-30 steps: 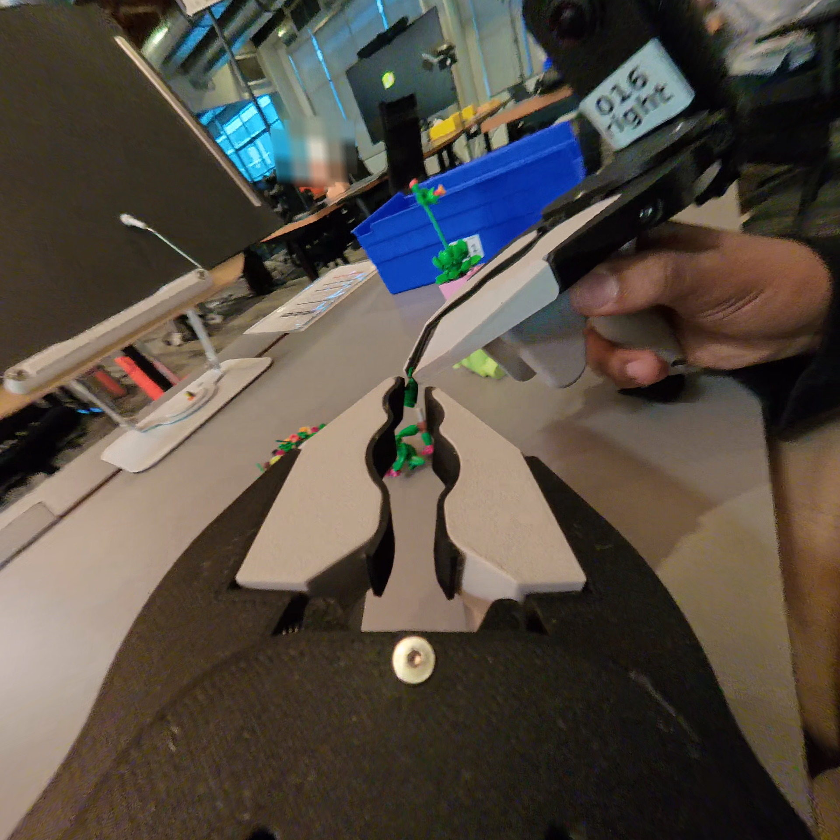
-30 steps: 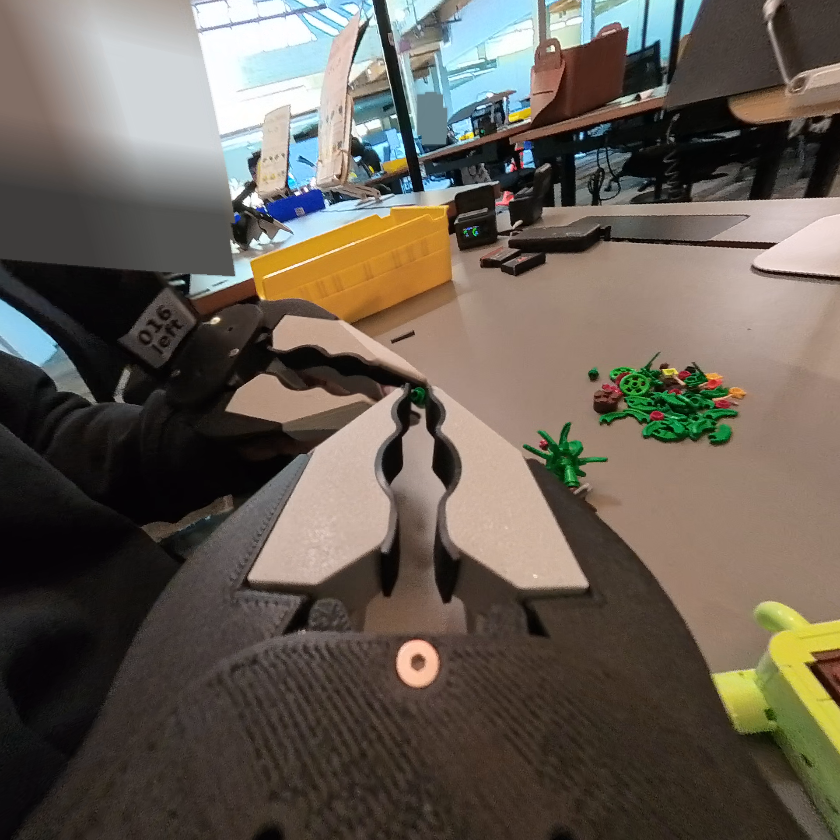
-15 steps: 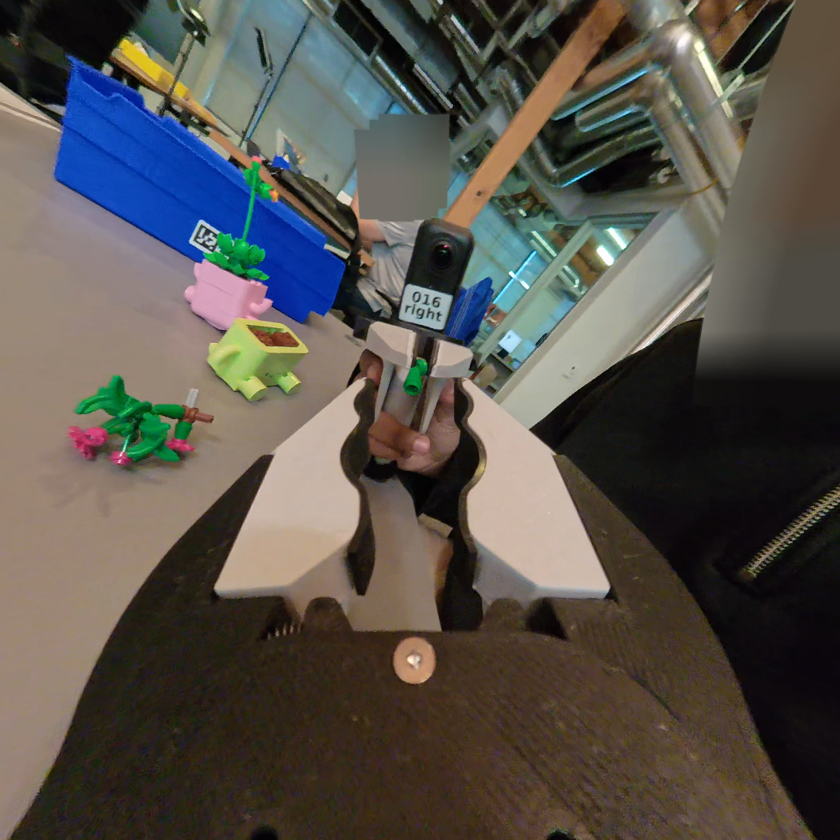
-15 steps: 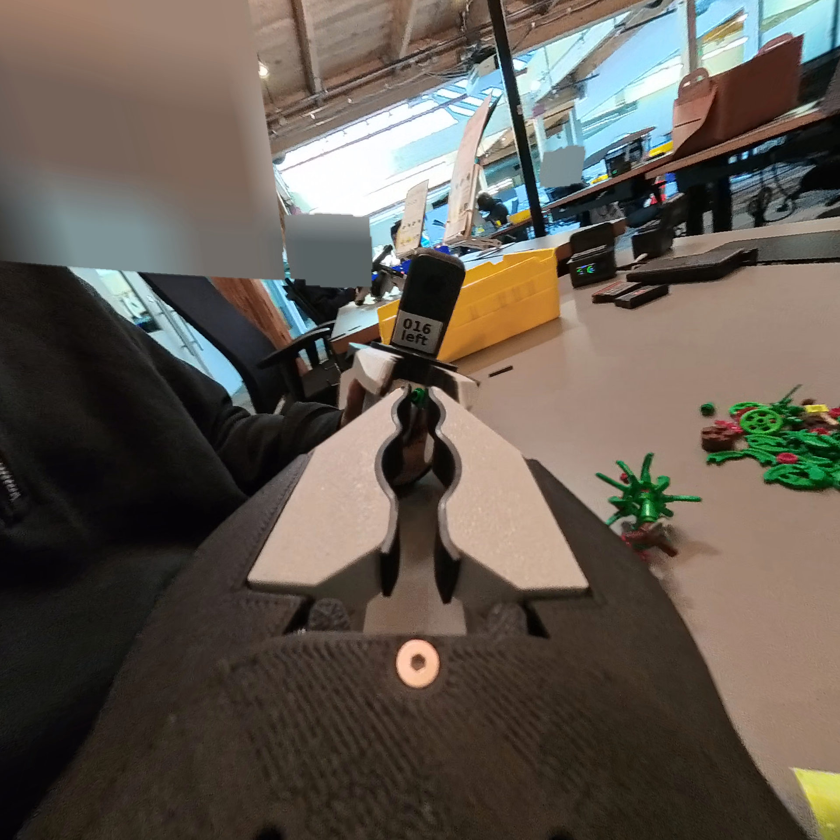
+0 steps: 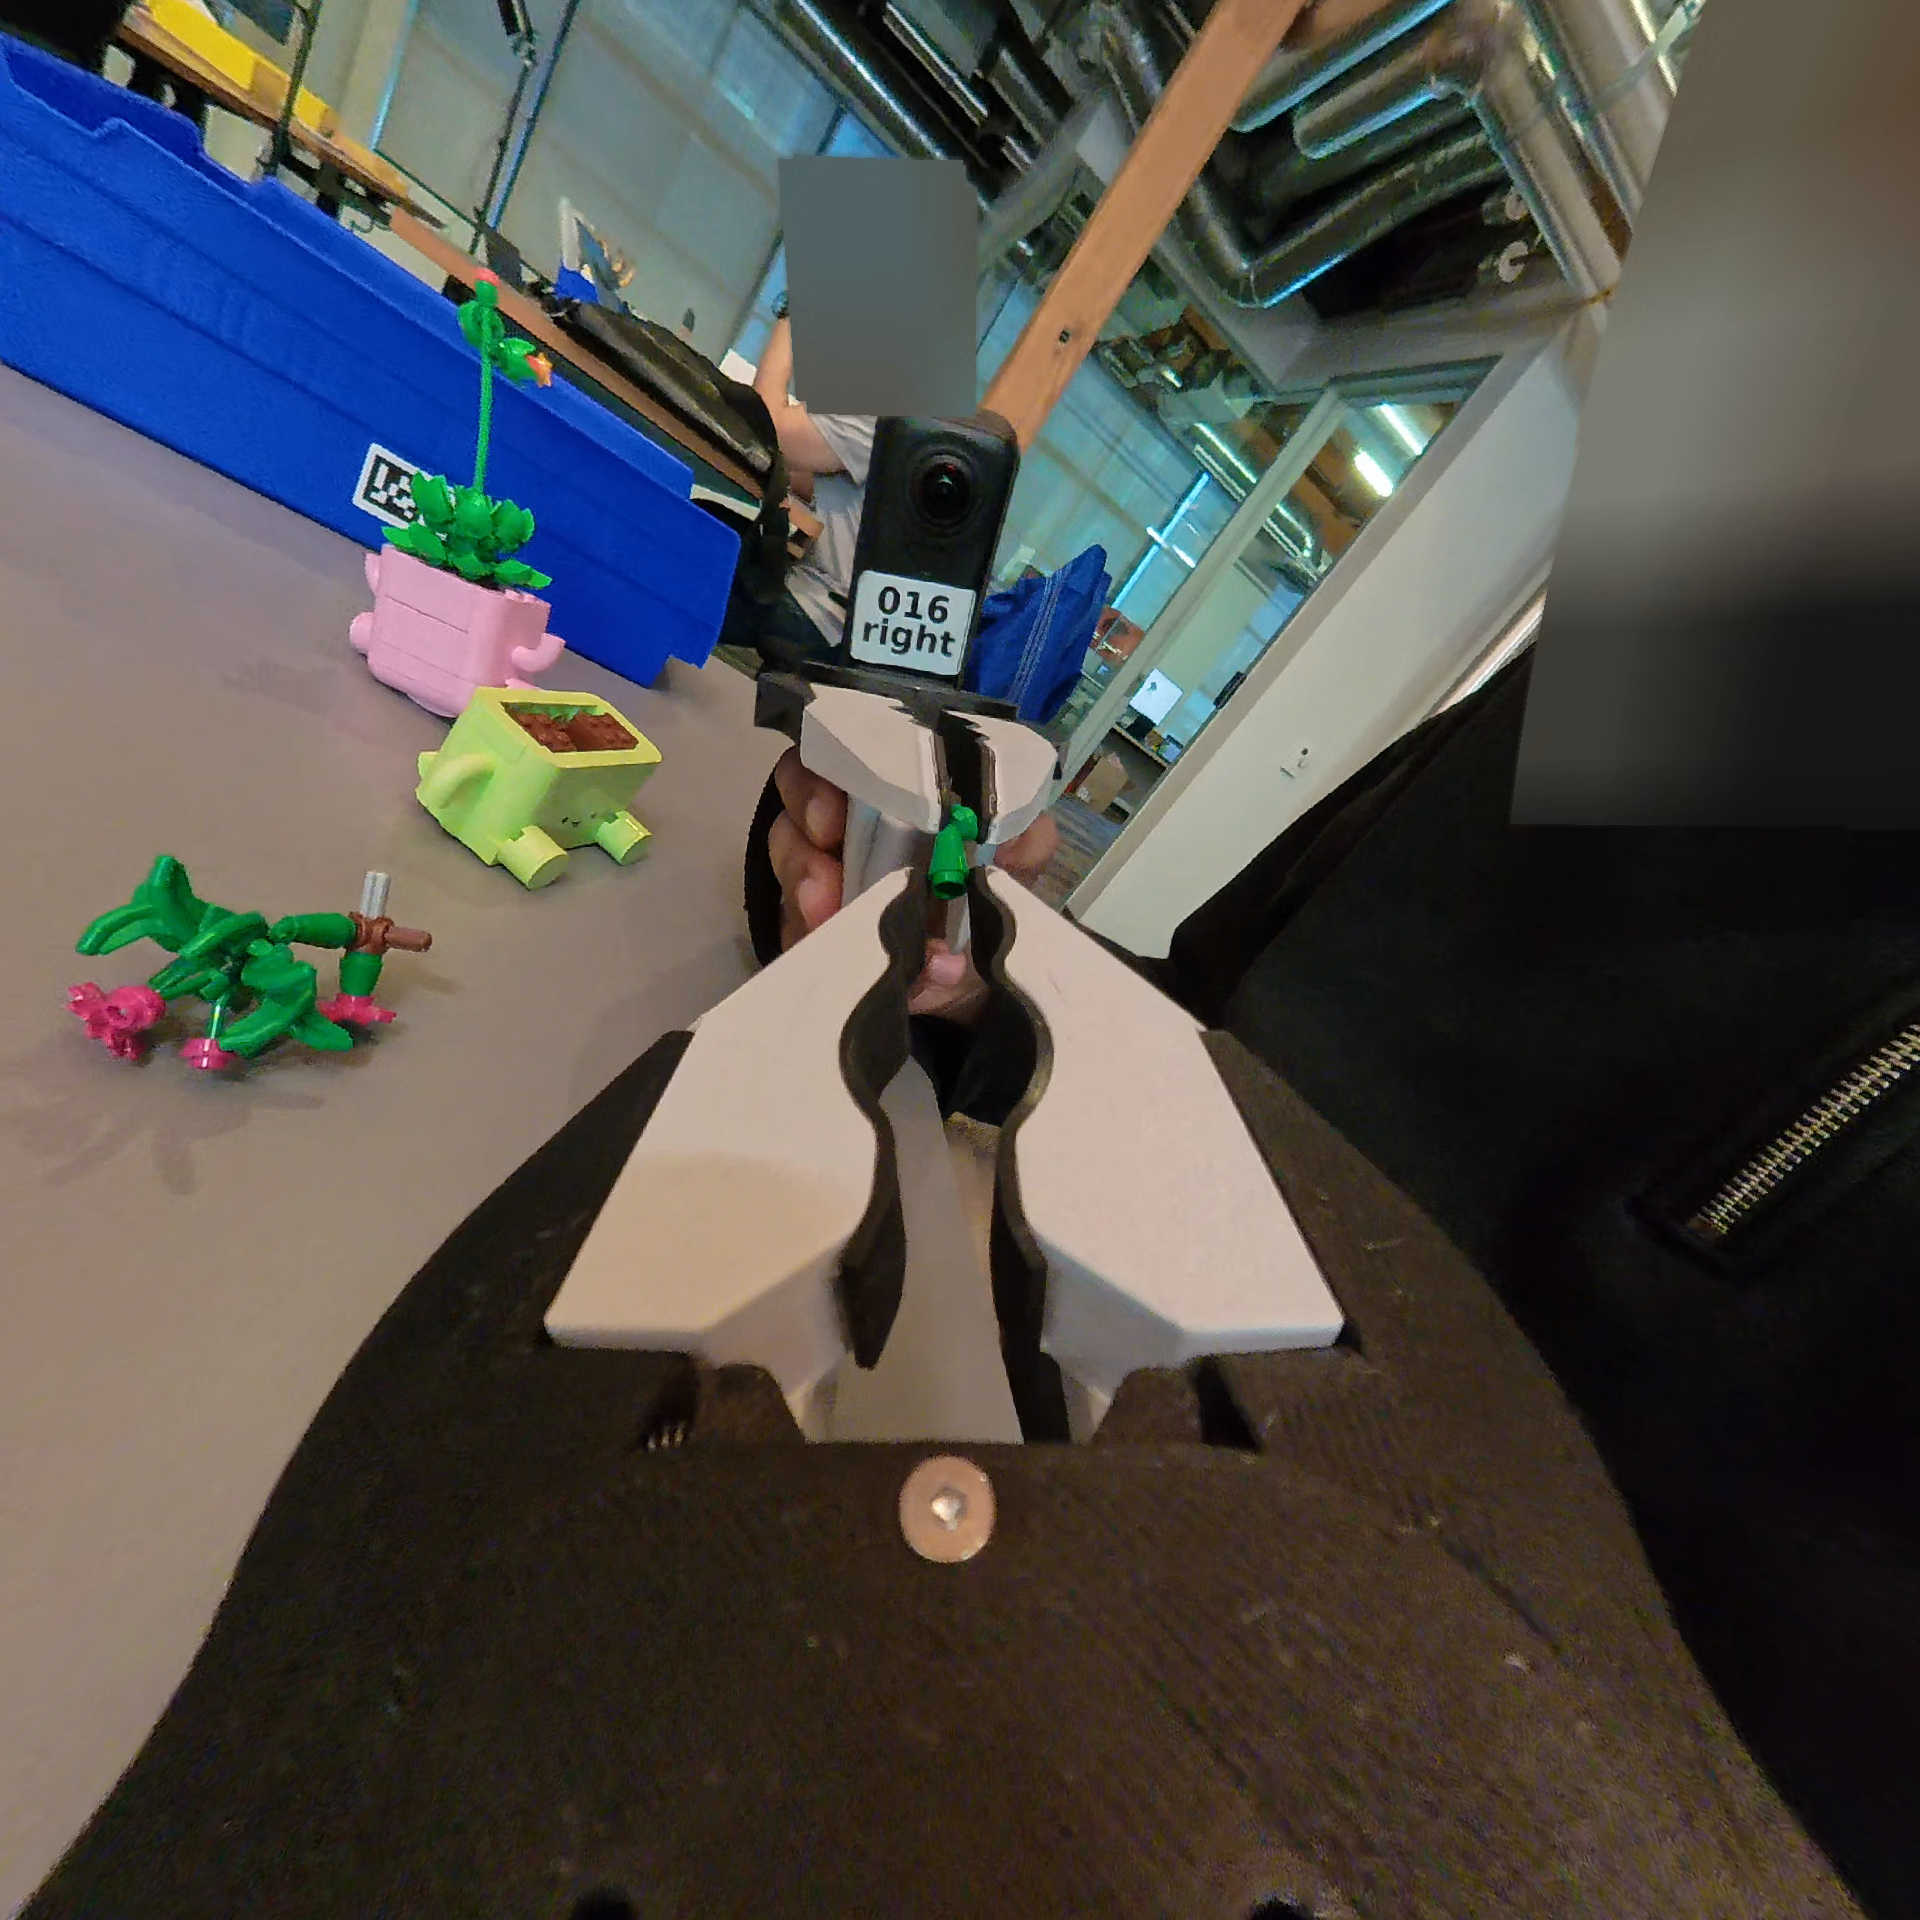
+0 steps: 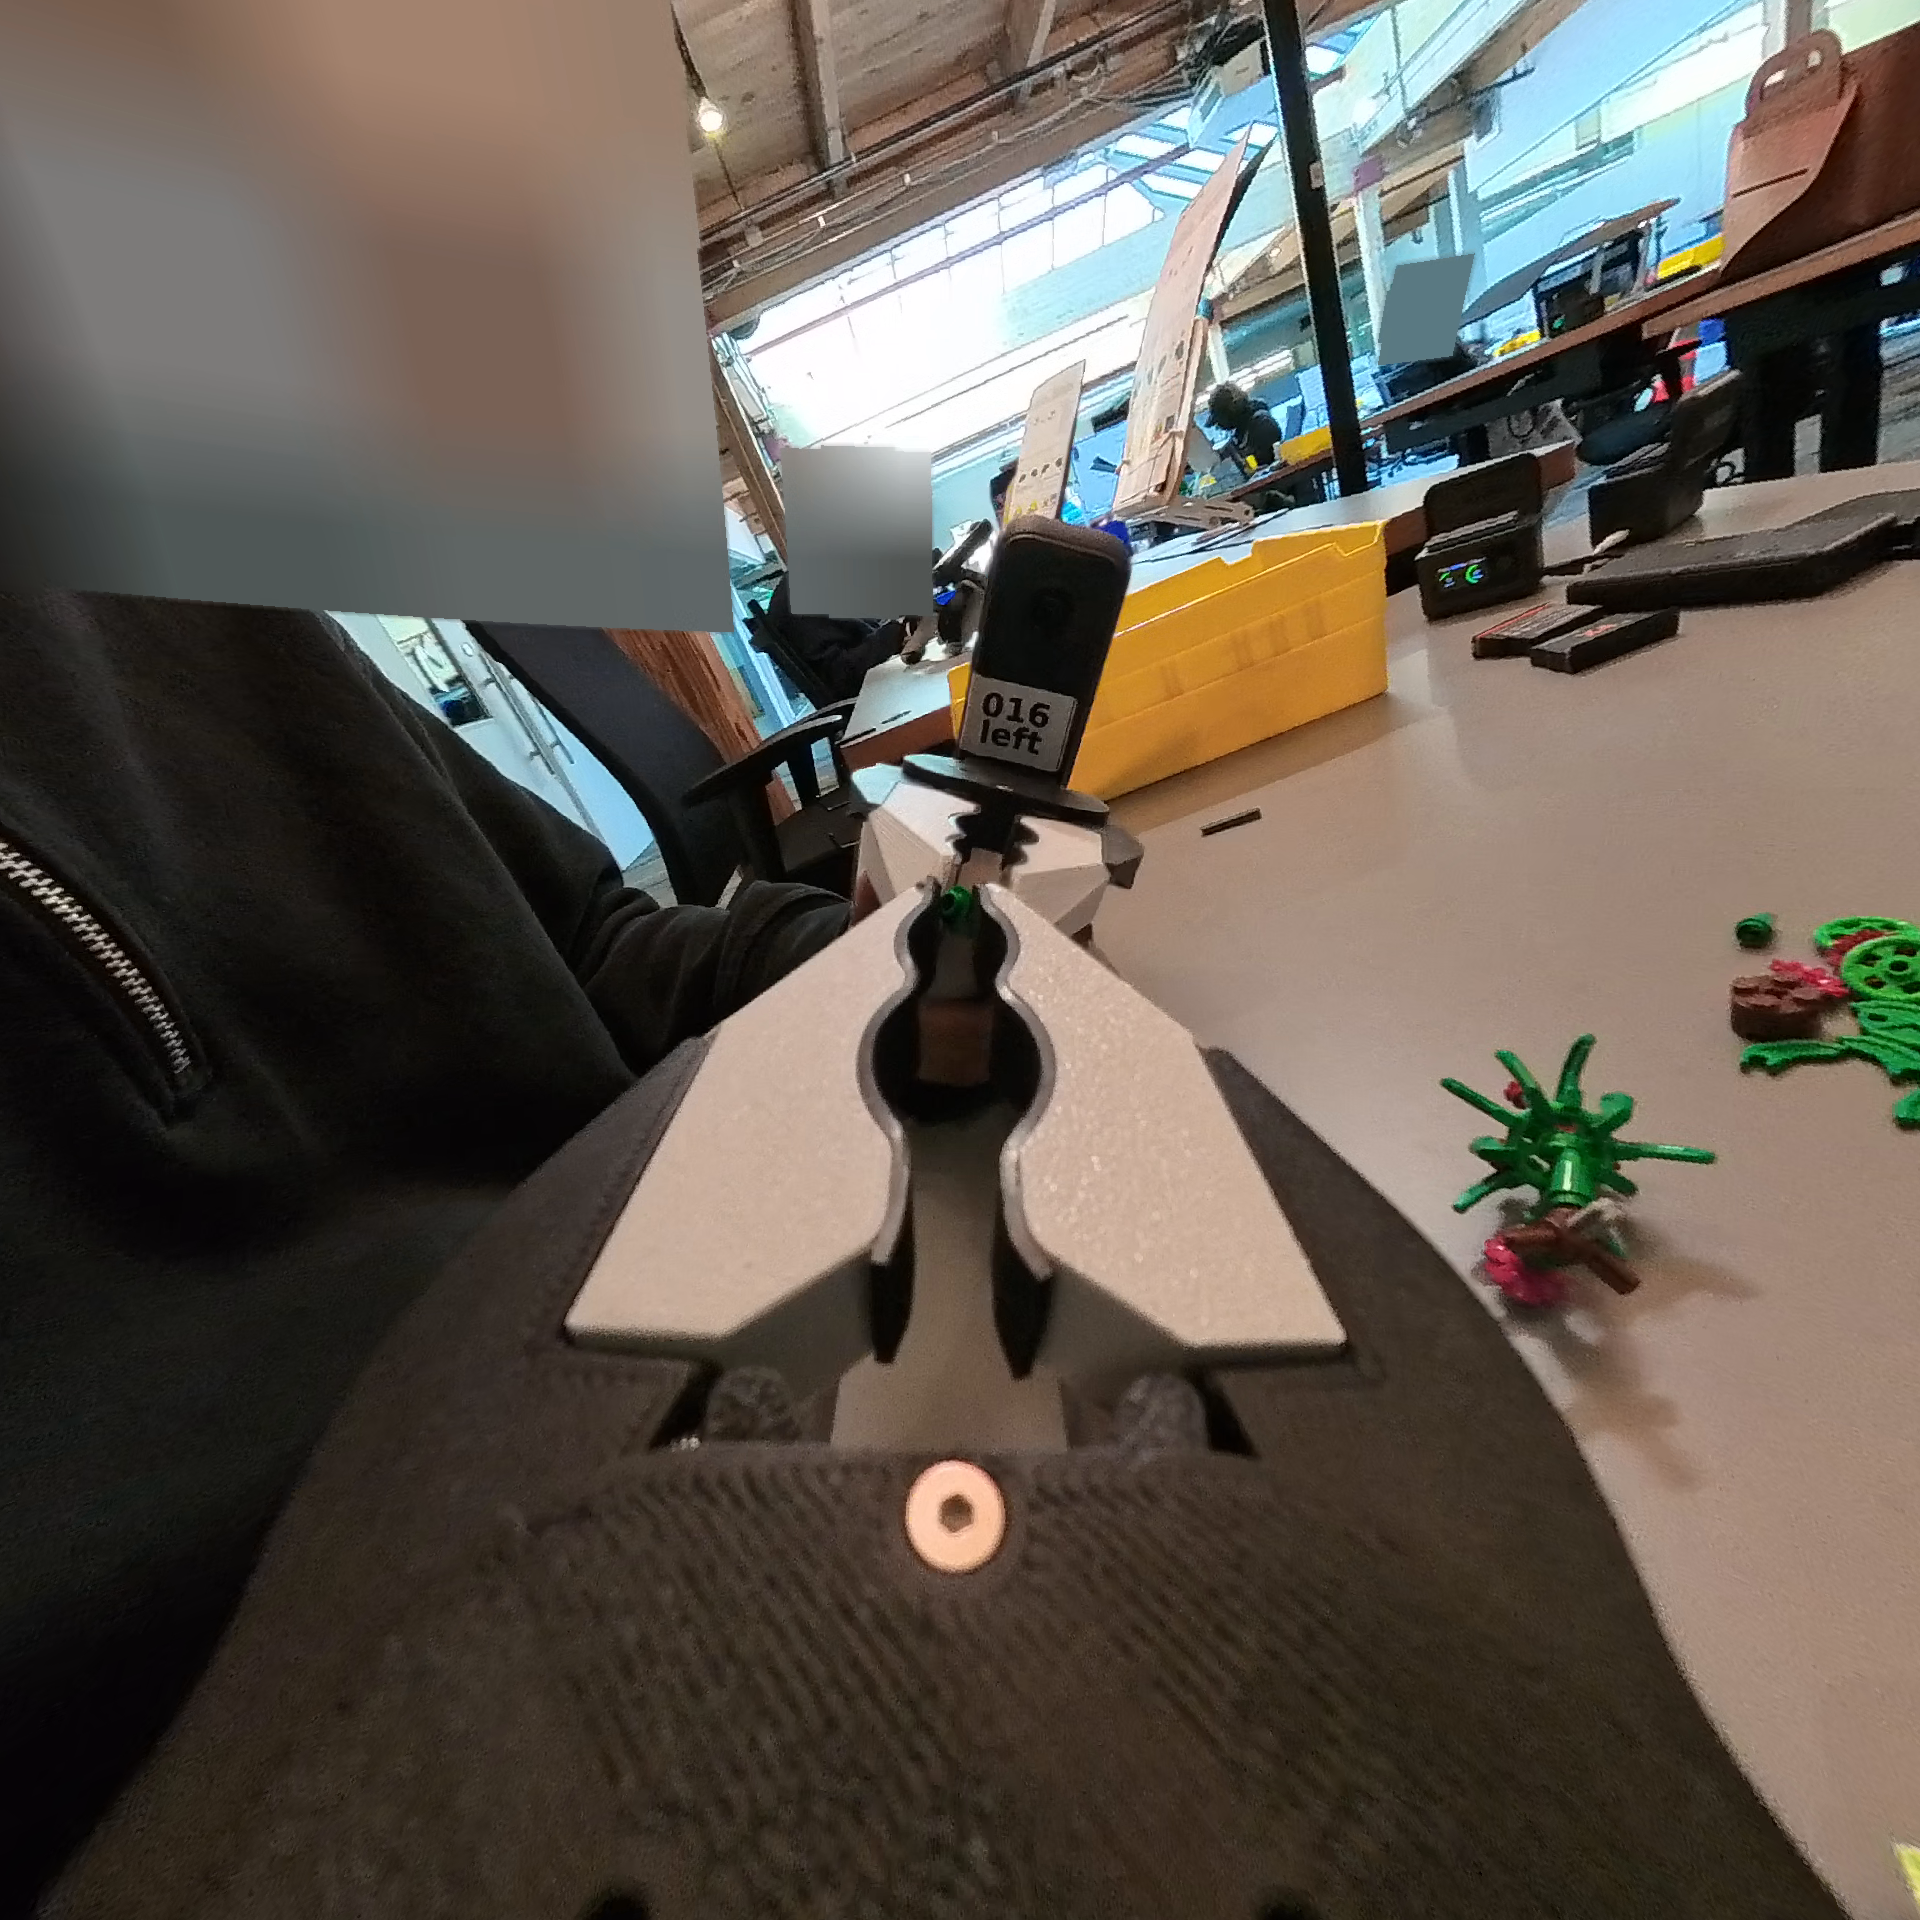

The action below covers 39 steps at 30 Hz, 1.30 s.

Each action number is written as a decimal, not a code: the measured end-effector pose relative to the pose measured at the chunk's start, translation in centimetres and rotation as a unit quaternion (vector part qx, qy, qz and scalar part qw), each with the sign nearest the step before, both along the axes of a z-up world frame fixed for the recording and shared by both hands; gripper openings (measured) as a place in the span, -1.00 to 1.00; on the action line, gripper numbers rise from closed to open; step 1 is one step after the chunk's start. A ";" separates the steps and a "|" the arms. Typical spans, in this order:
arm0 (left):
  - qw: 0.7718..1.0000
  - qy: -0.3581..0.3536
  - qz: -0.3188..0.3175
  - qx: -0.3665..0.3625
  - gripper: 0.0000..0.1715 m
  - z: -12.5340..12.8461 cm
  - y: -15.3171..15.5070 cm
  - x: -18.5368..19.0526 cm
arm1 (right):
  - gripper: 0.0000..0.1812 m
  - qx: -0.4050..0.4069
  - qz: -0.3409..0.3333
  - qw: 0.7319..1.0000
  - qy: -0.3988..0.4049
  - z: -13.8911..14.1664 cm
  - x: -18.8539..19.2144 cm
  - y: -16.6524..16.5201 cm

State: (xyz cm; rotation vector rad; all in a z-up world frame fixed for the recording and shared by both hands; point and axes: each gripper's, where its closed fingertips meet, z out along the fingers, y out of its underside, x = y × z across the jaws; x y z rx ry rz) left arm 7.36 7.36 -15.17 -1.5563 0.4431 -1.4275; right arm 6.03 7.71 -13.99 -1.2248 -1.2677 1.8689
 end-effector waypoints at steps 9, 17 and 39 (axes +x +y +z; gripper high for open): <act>0.999 0.032 0.001 0.014 -0.95 -0.4 -0.2 0.4 | -0.96 -0.007 0.022 1.000 -0.018 -0.4 0.1 -0.3; 0.985 0.162 0.020 0.050 -0.87 -2.4 -0.3 0.3 | -0.97 0.042 0.029 0.995 -0.080 -2.1 0.3 -0.8; 0.975 0.195 0.062 0.085 -0.96 -2.3 0.3 0.5 | -0.87 0.162 -0.065 0.984 -0.036 -1.8 -0.3 -0.1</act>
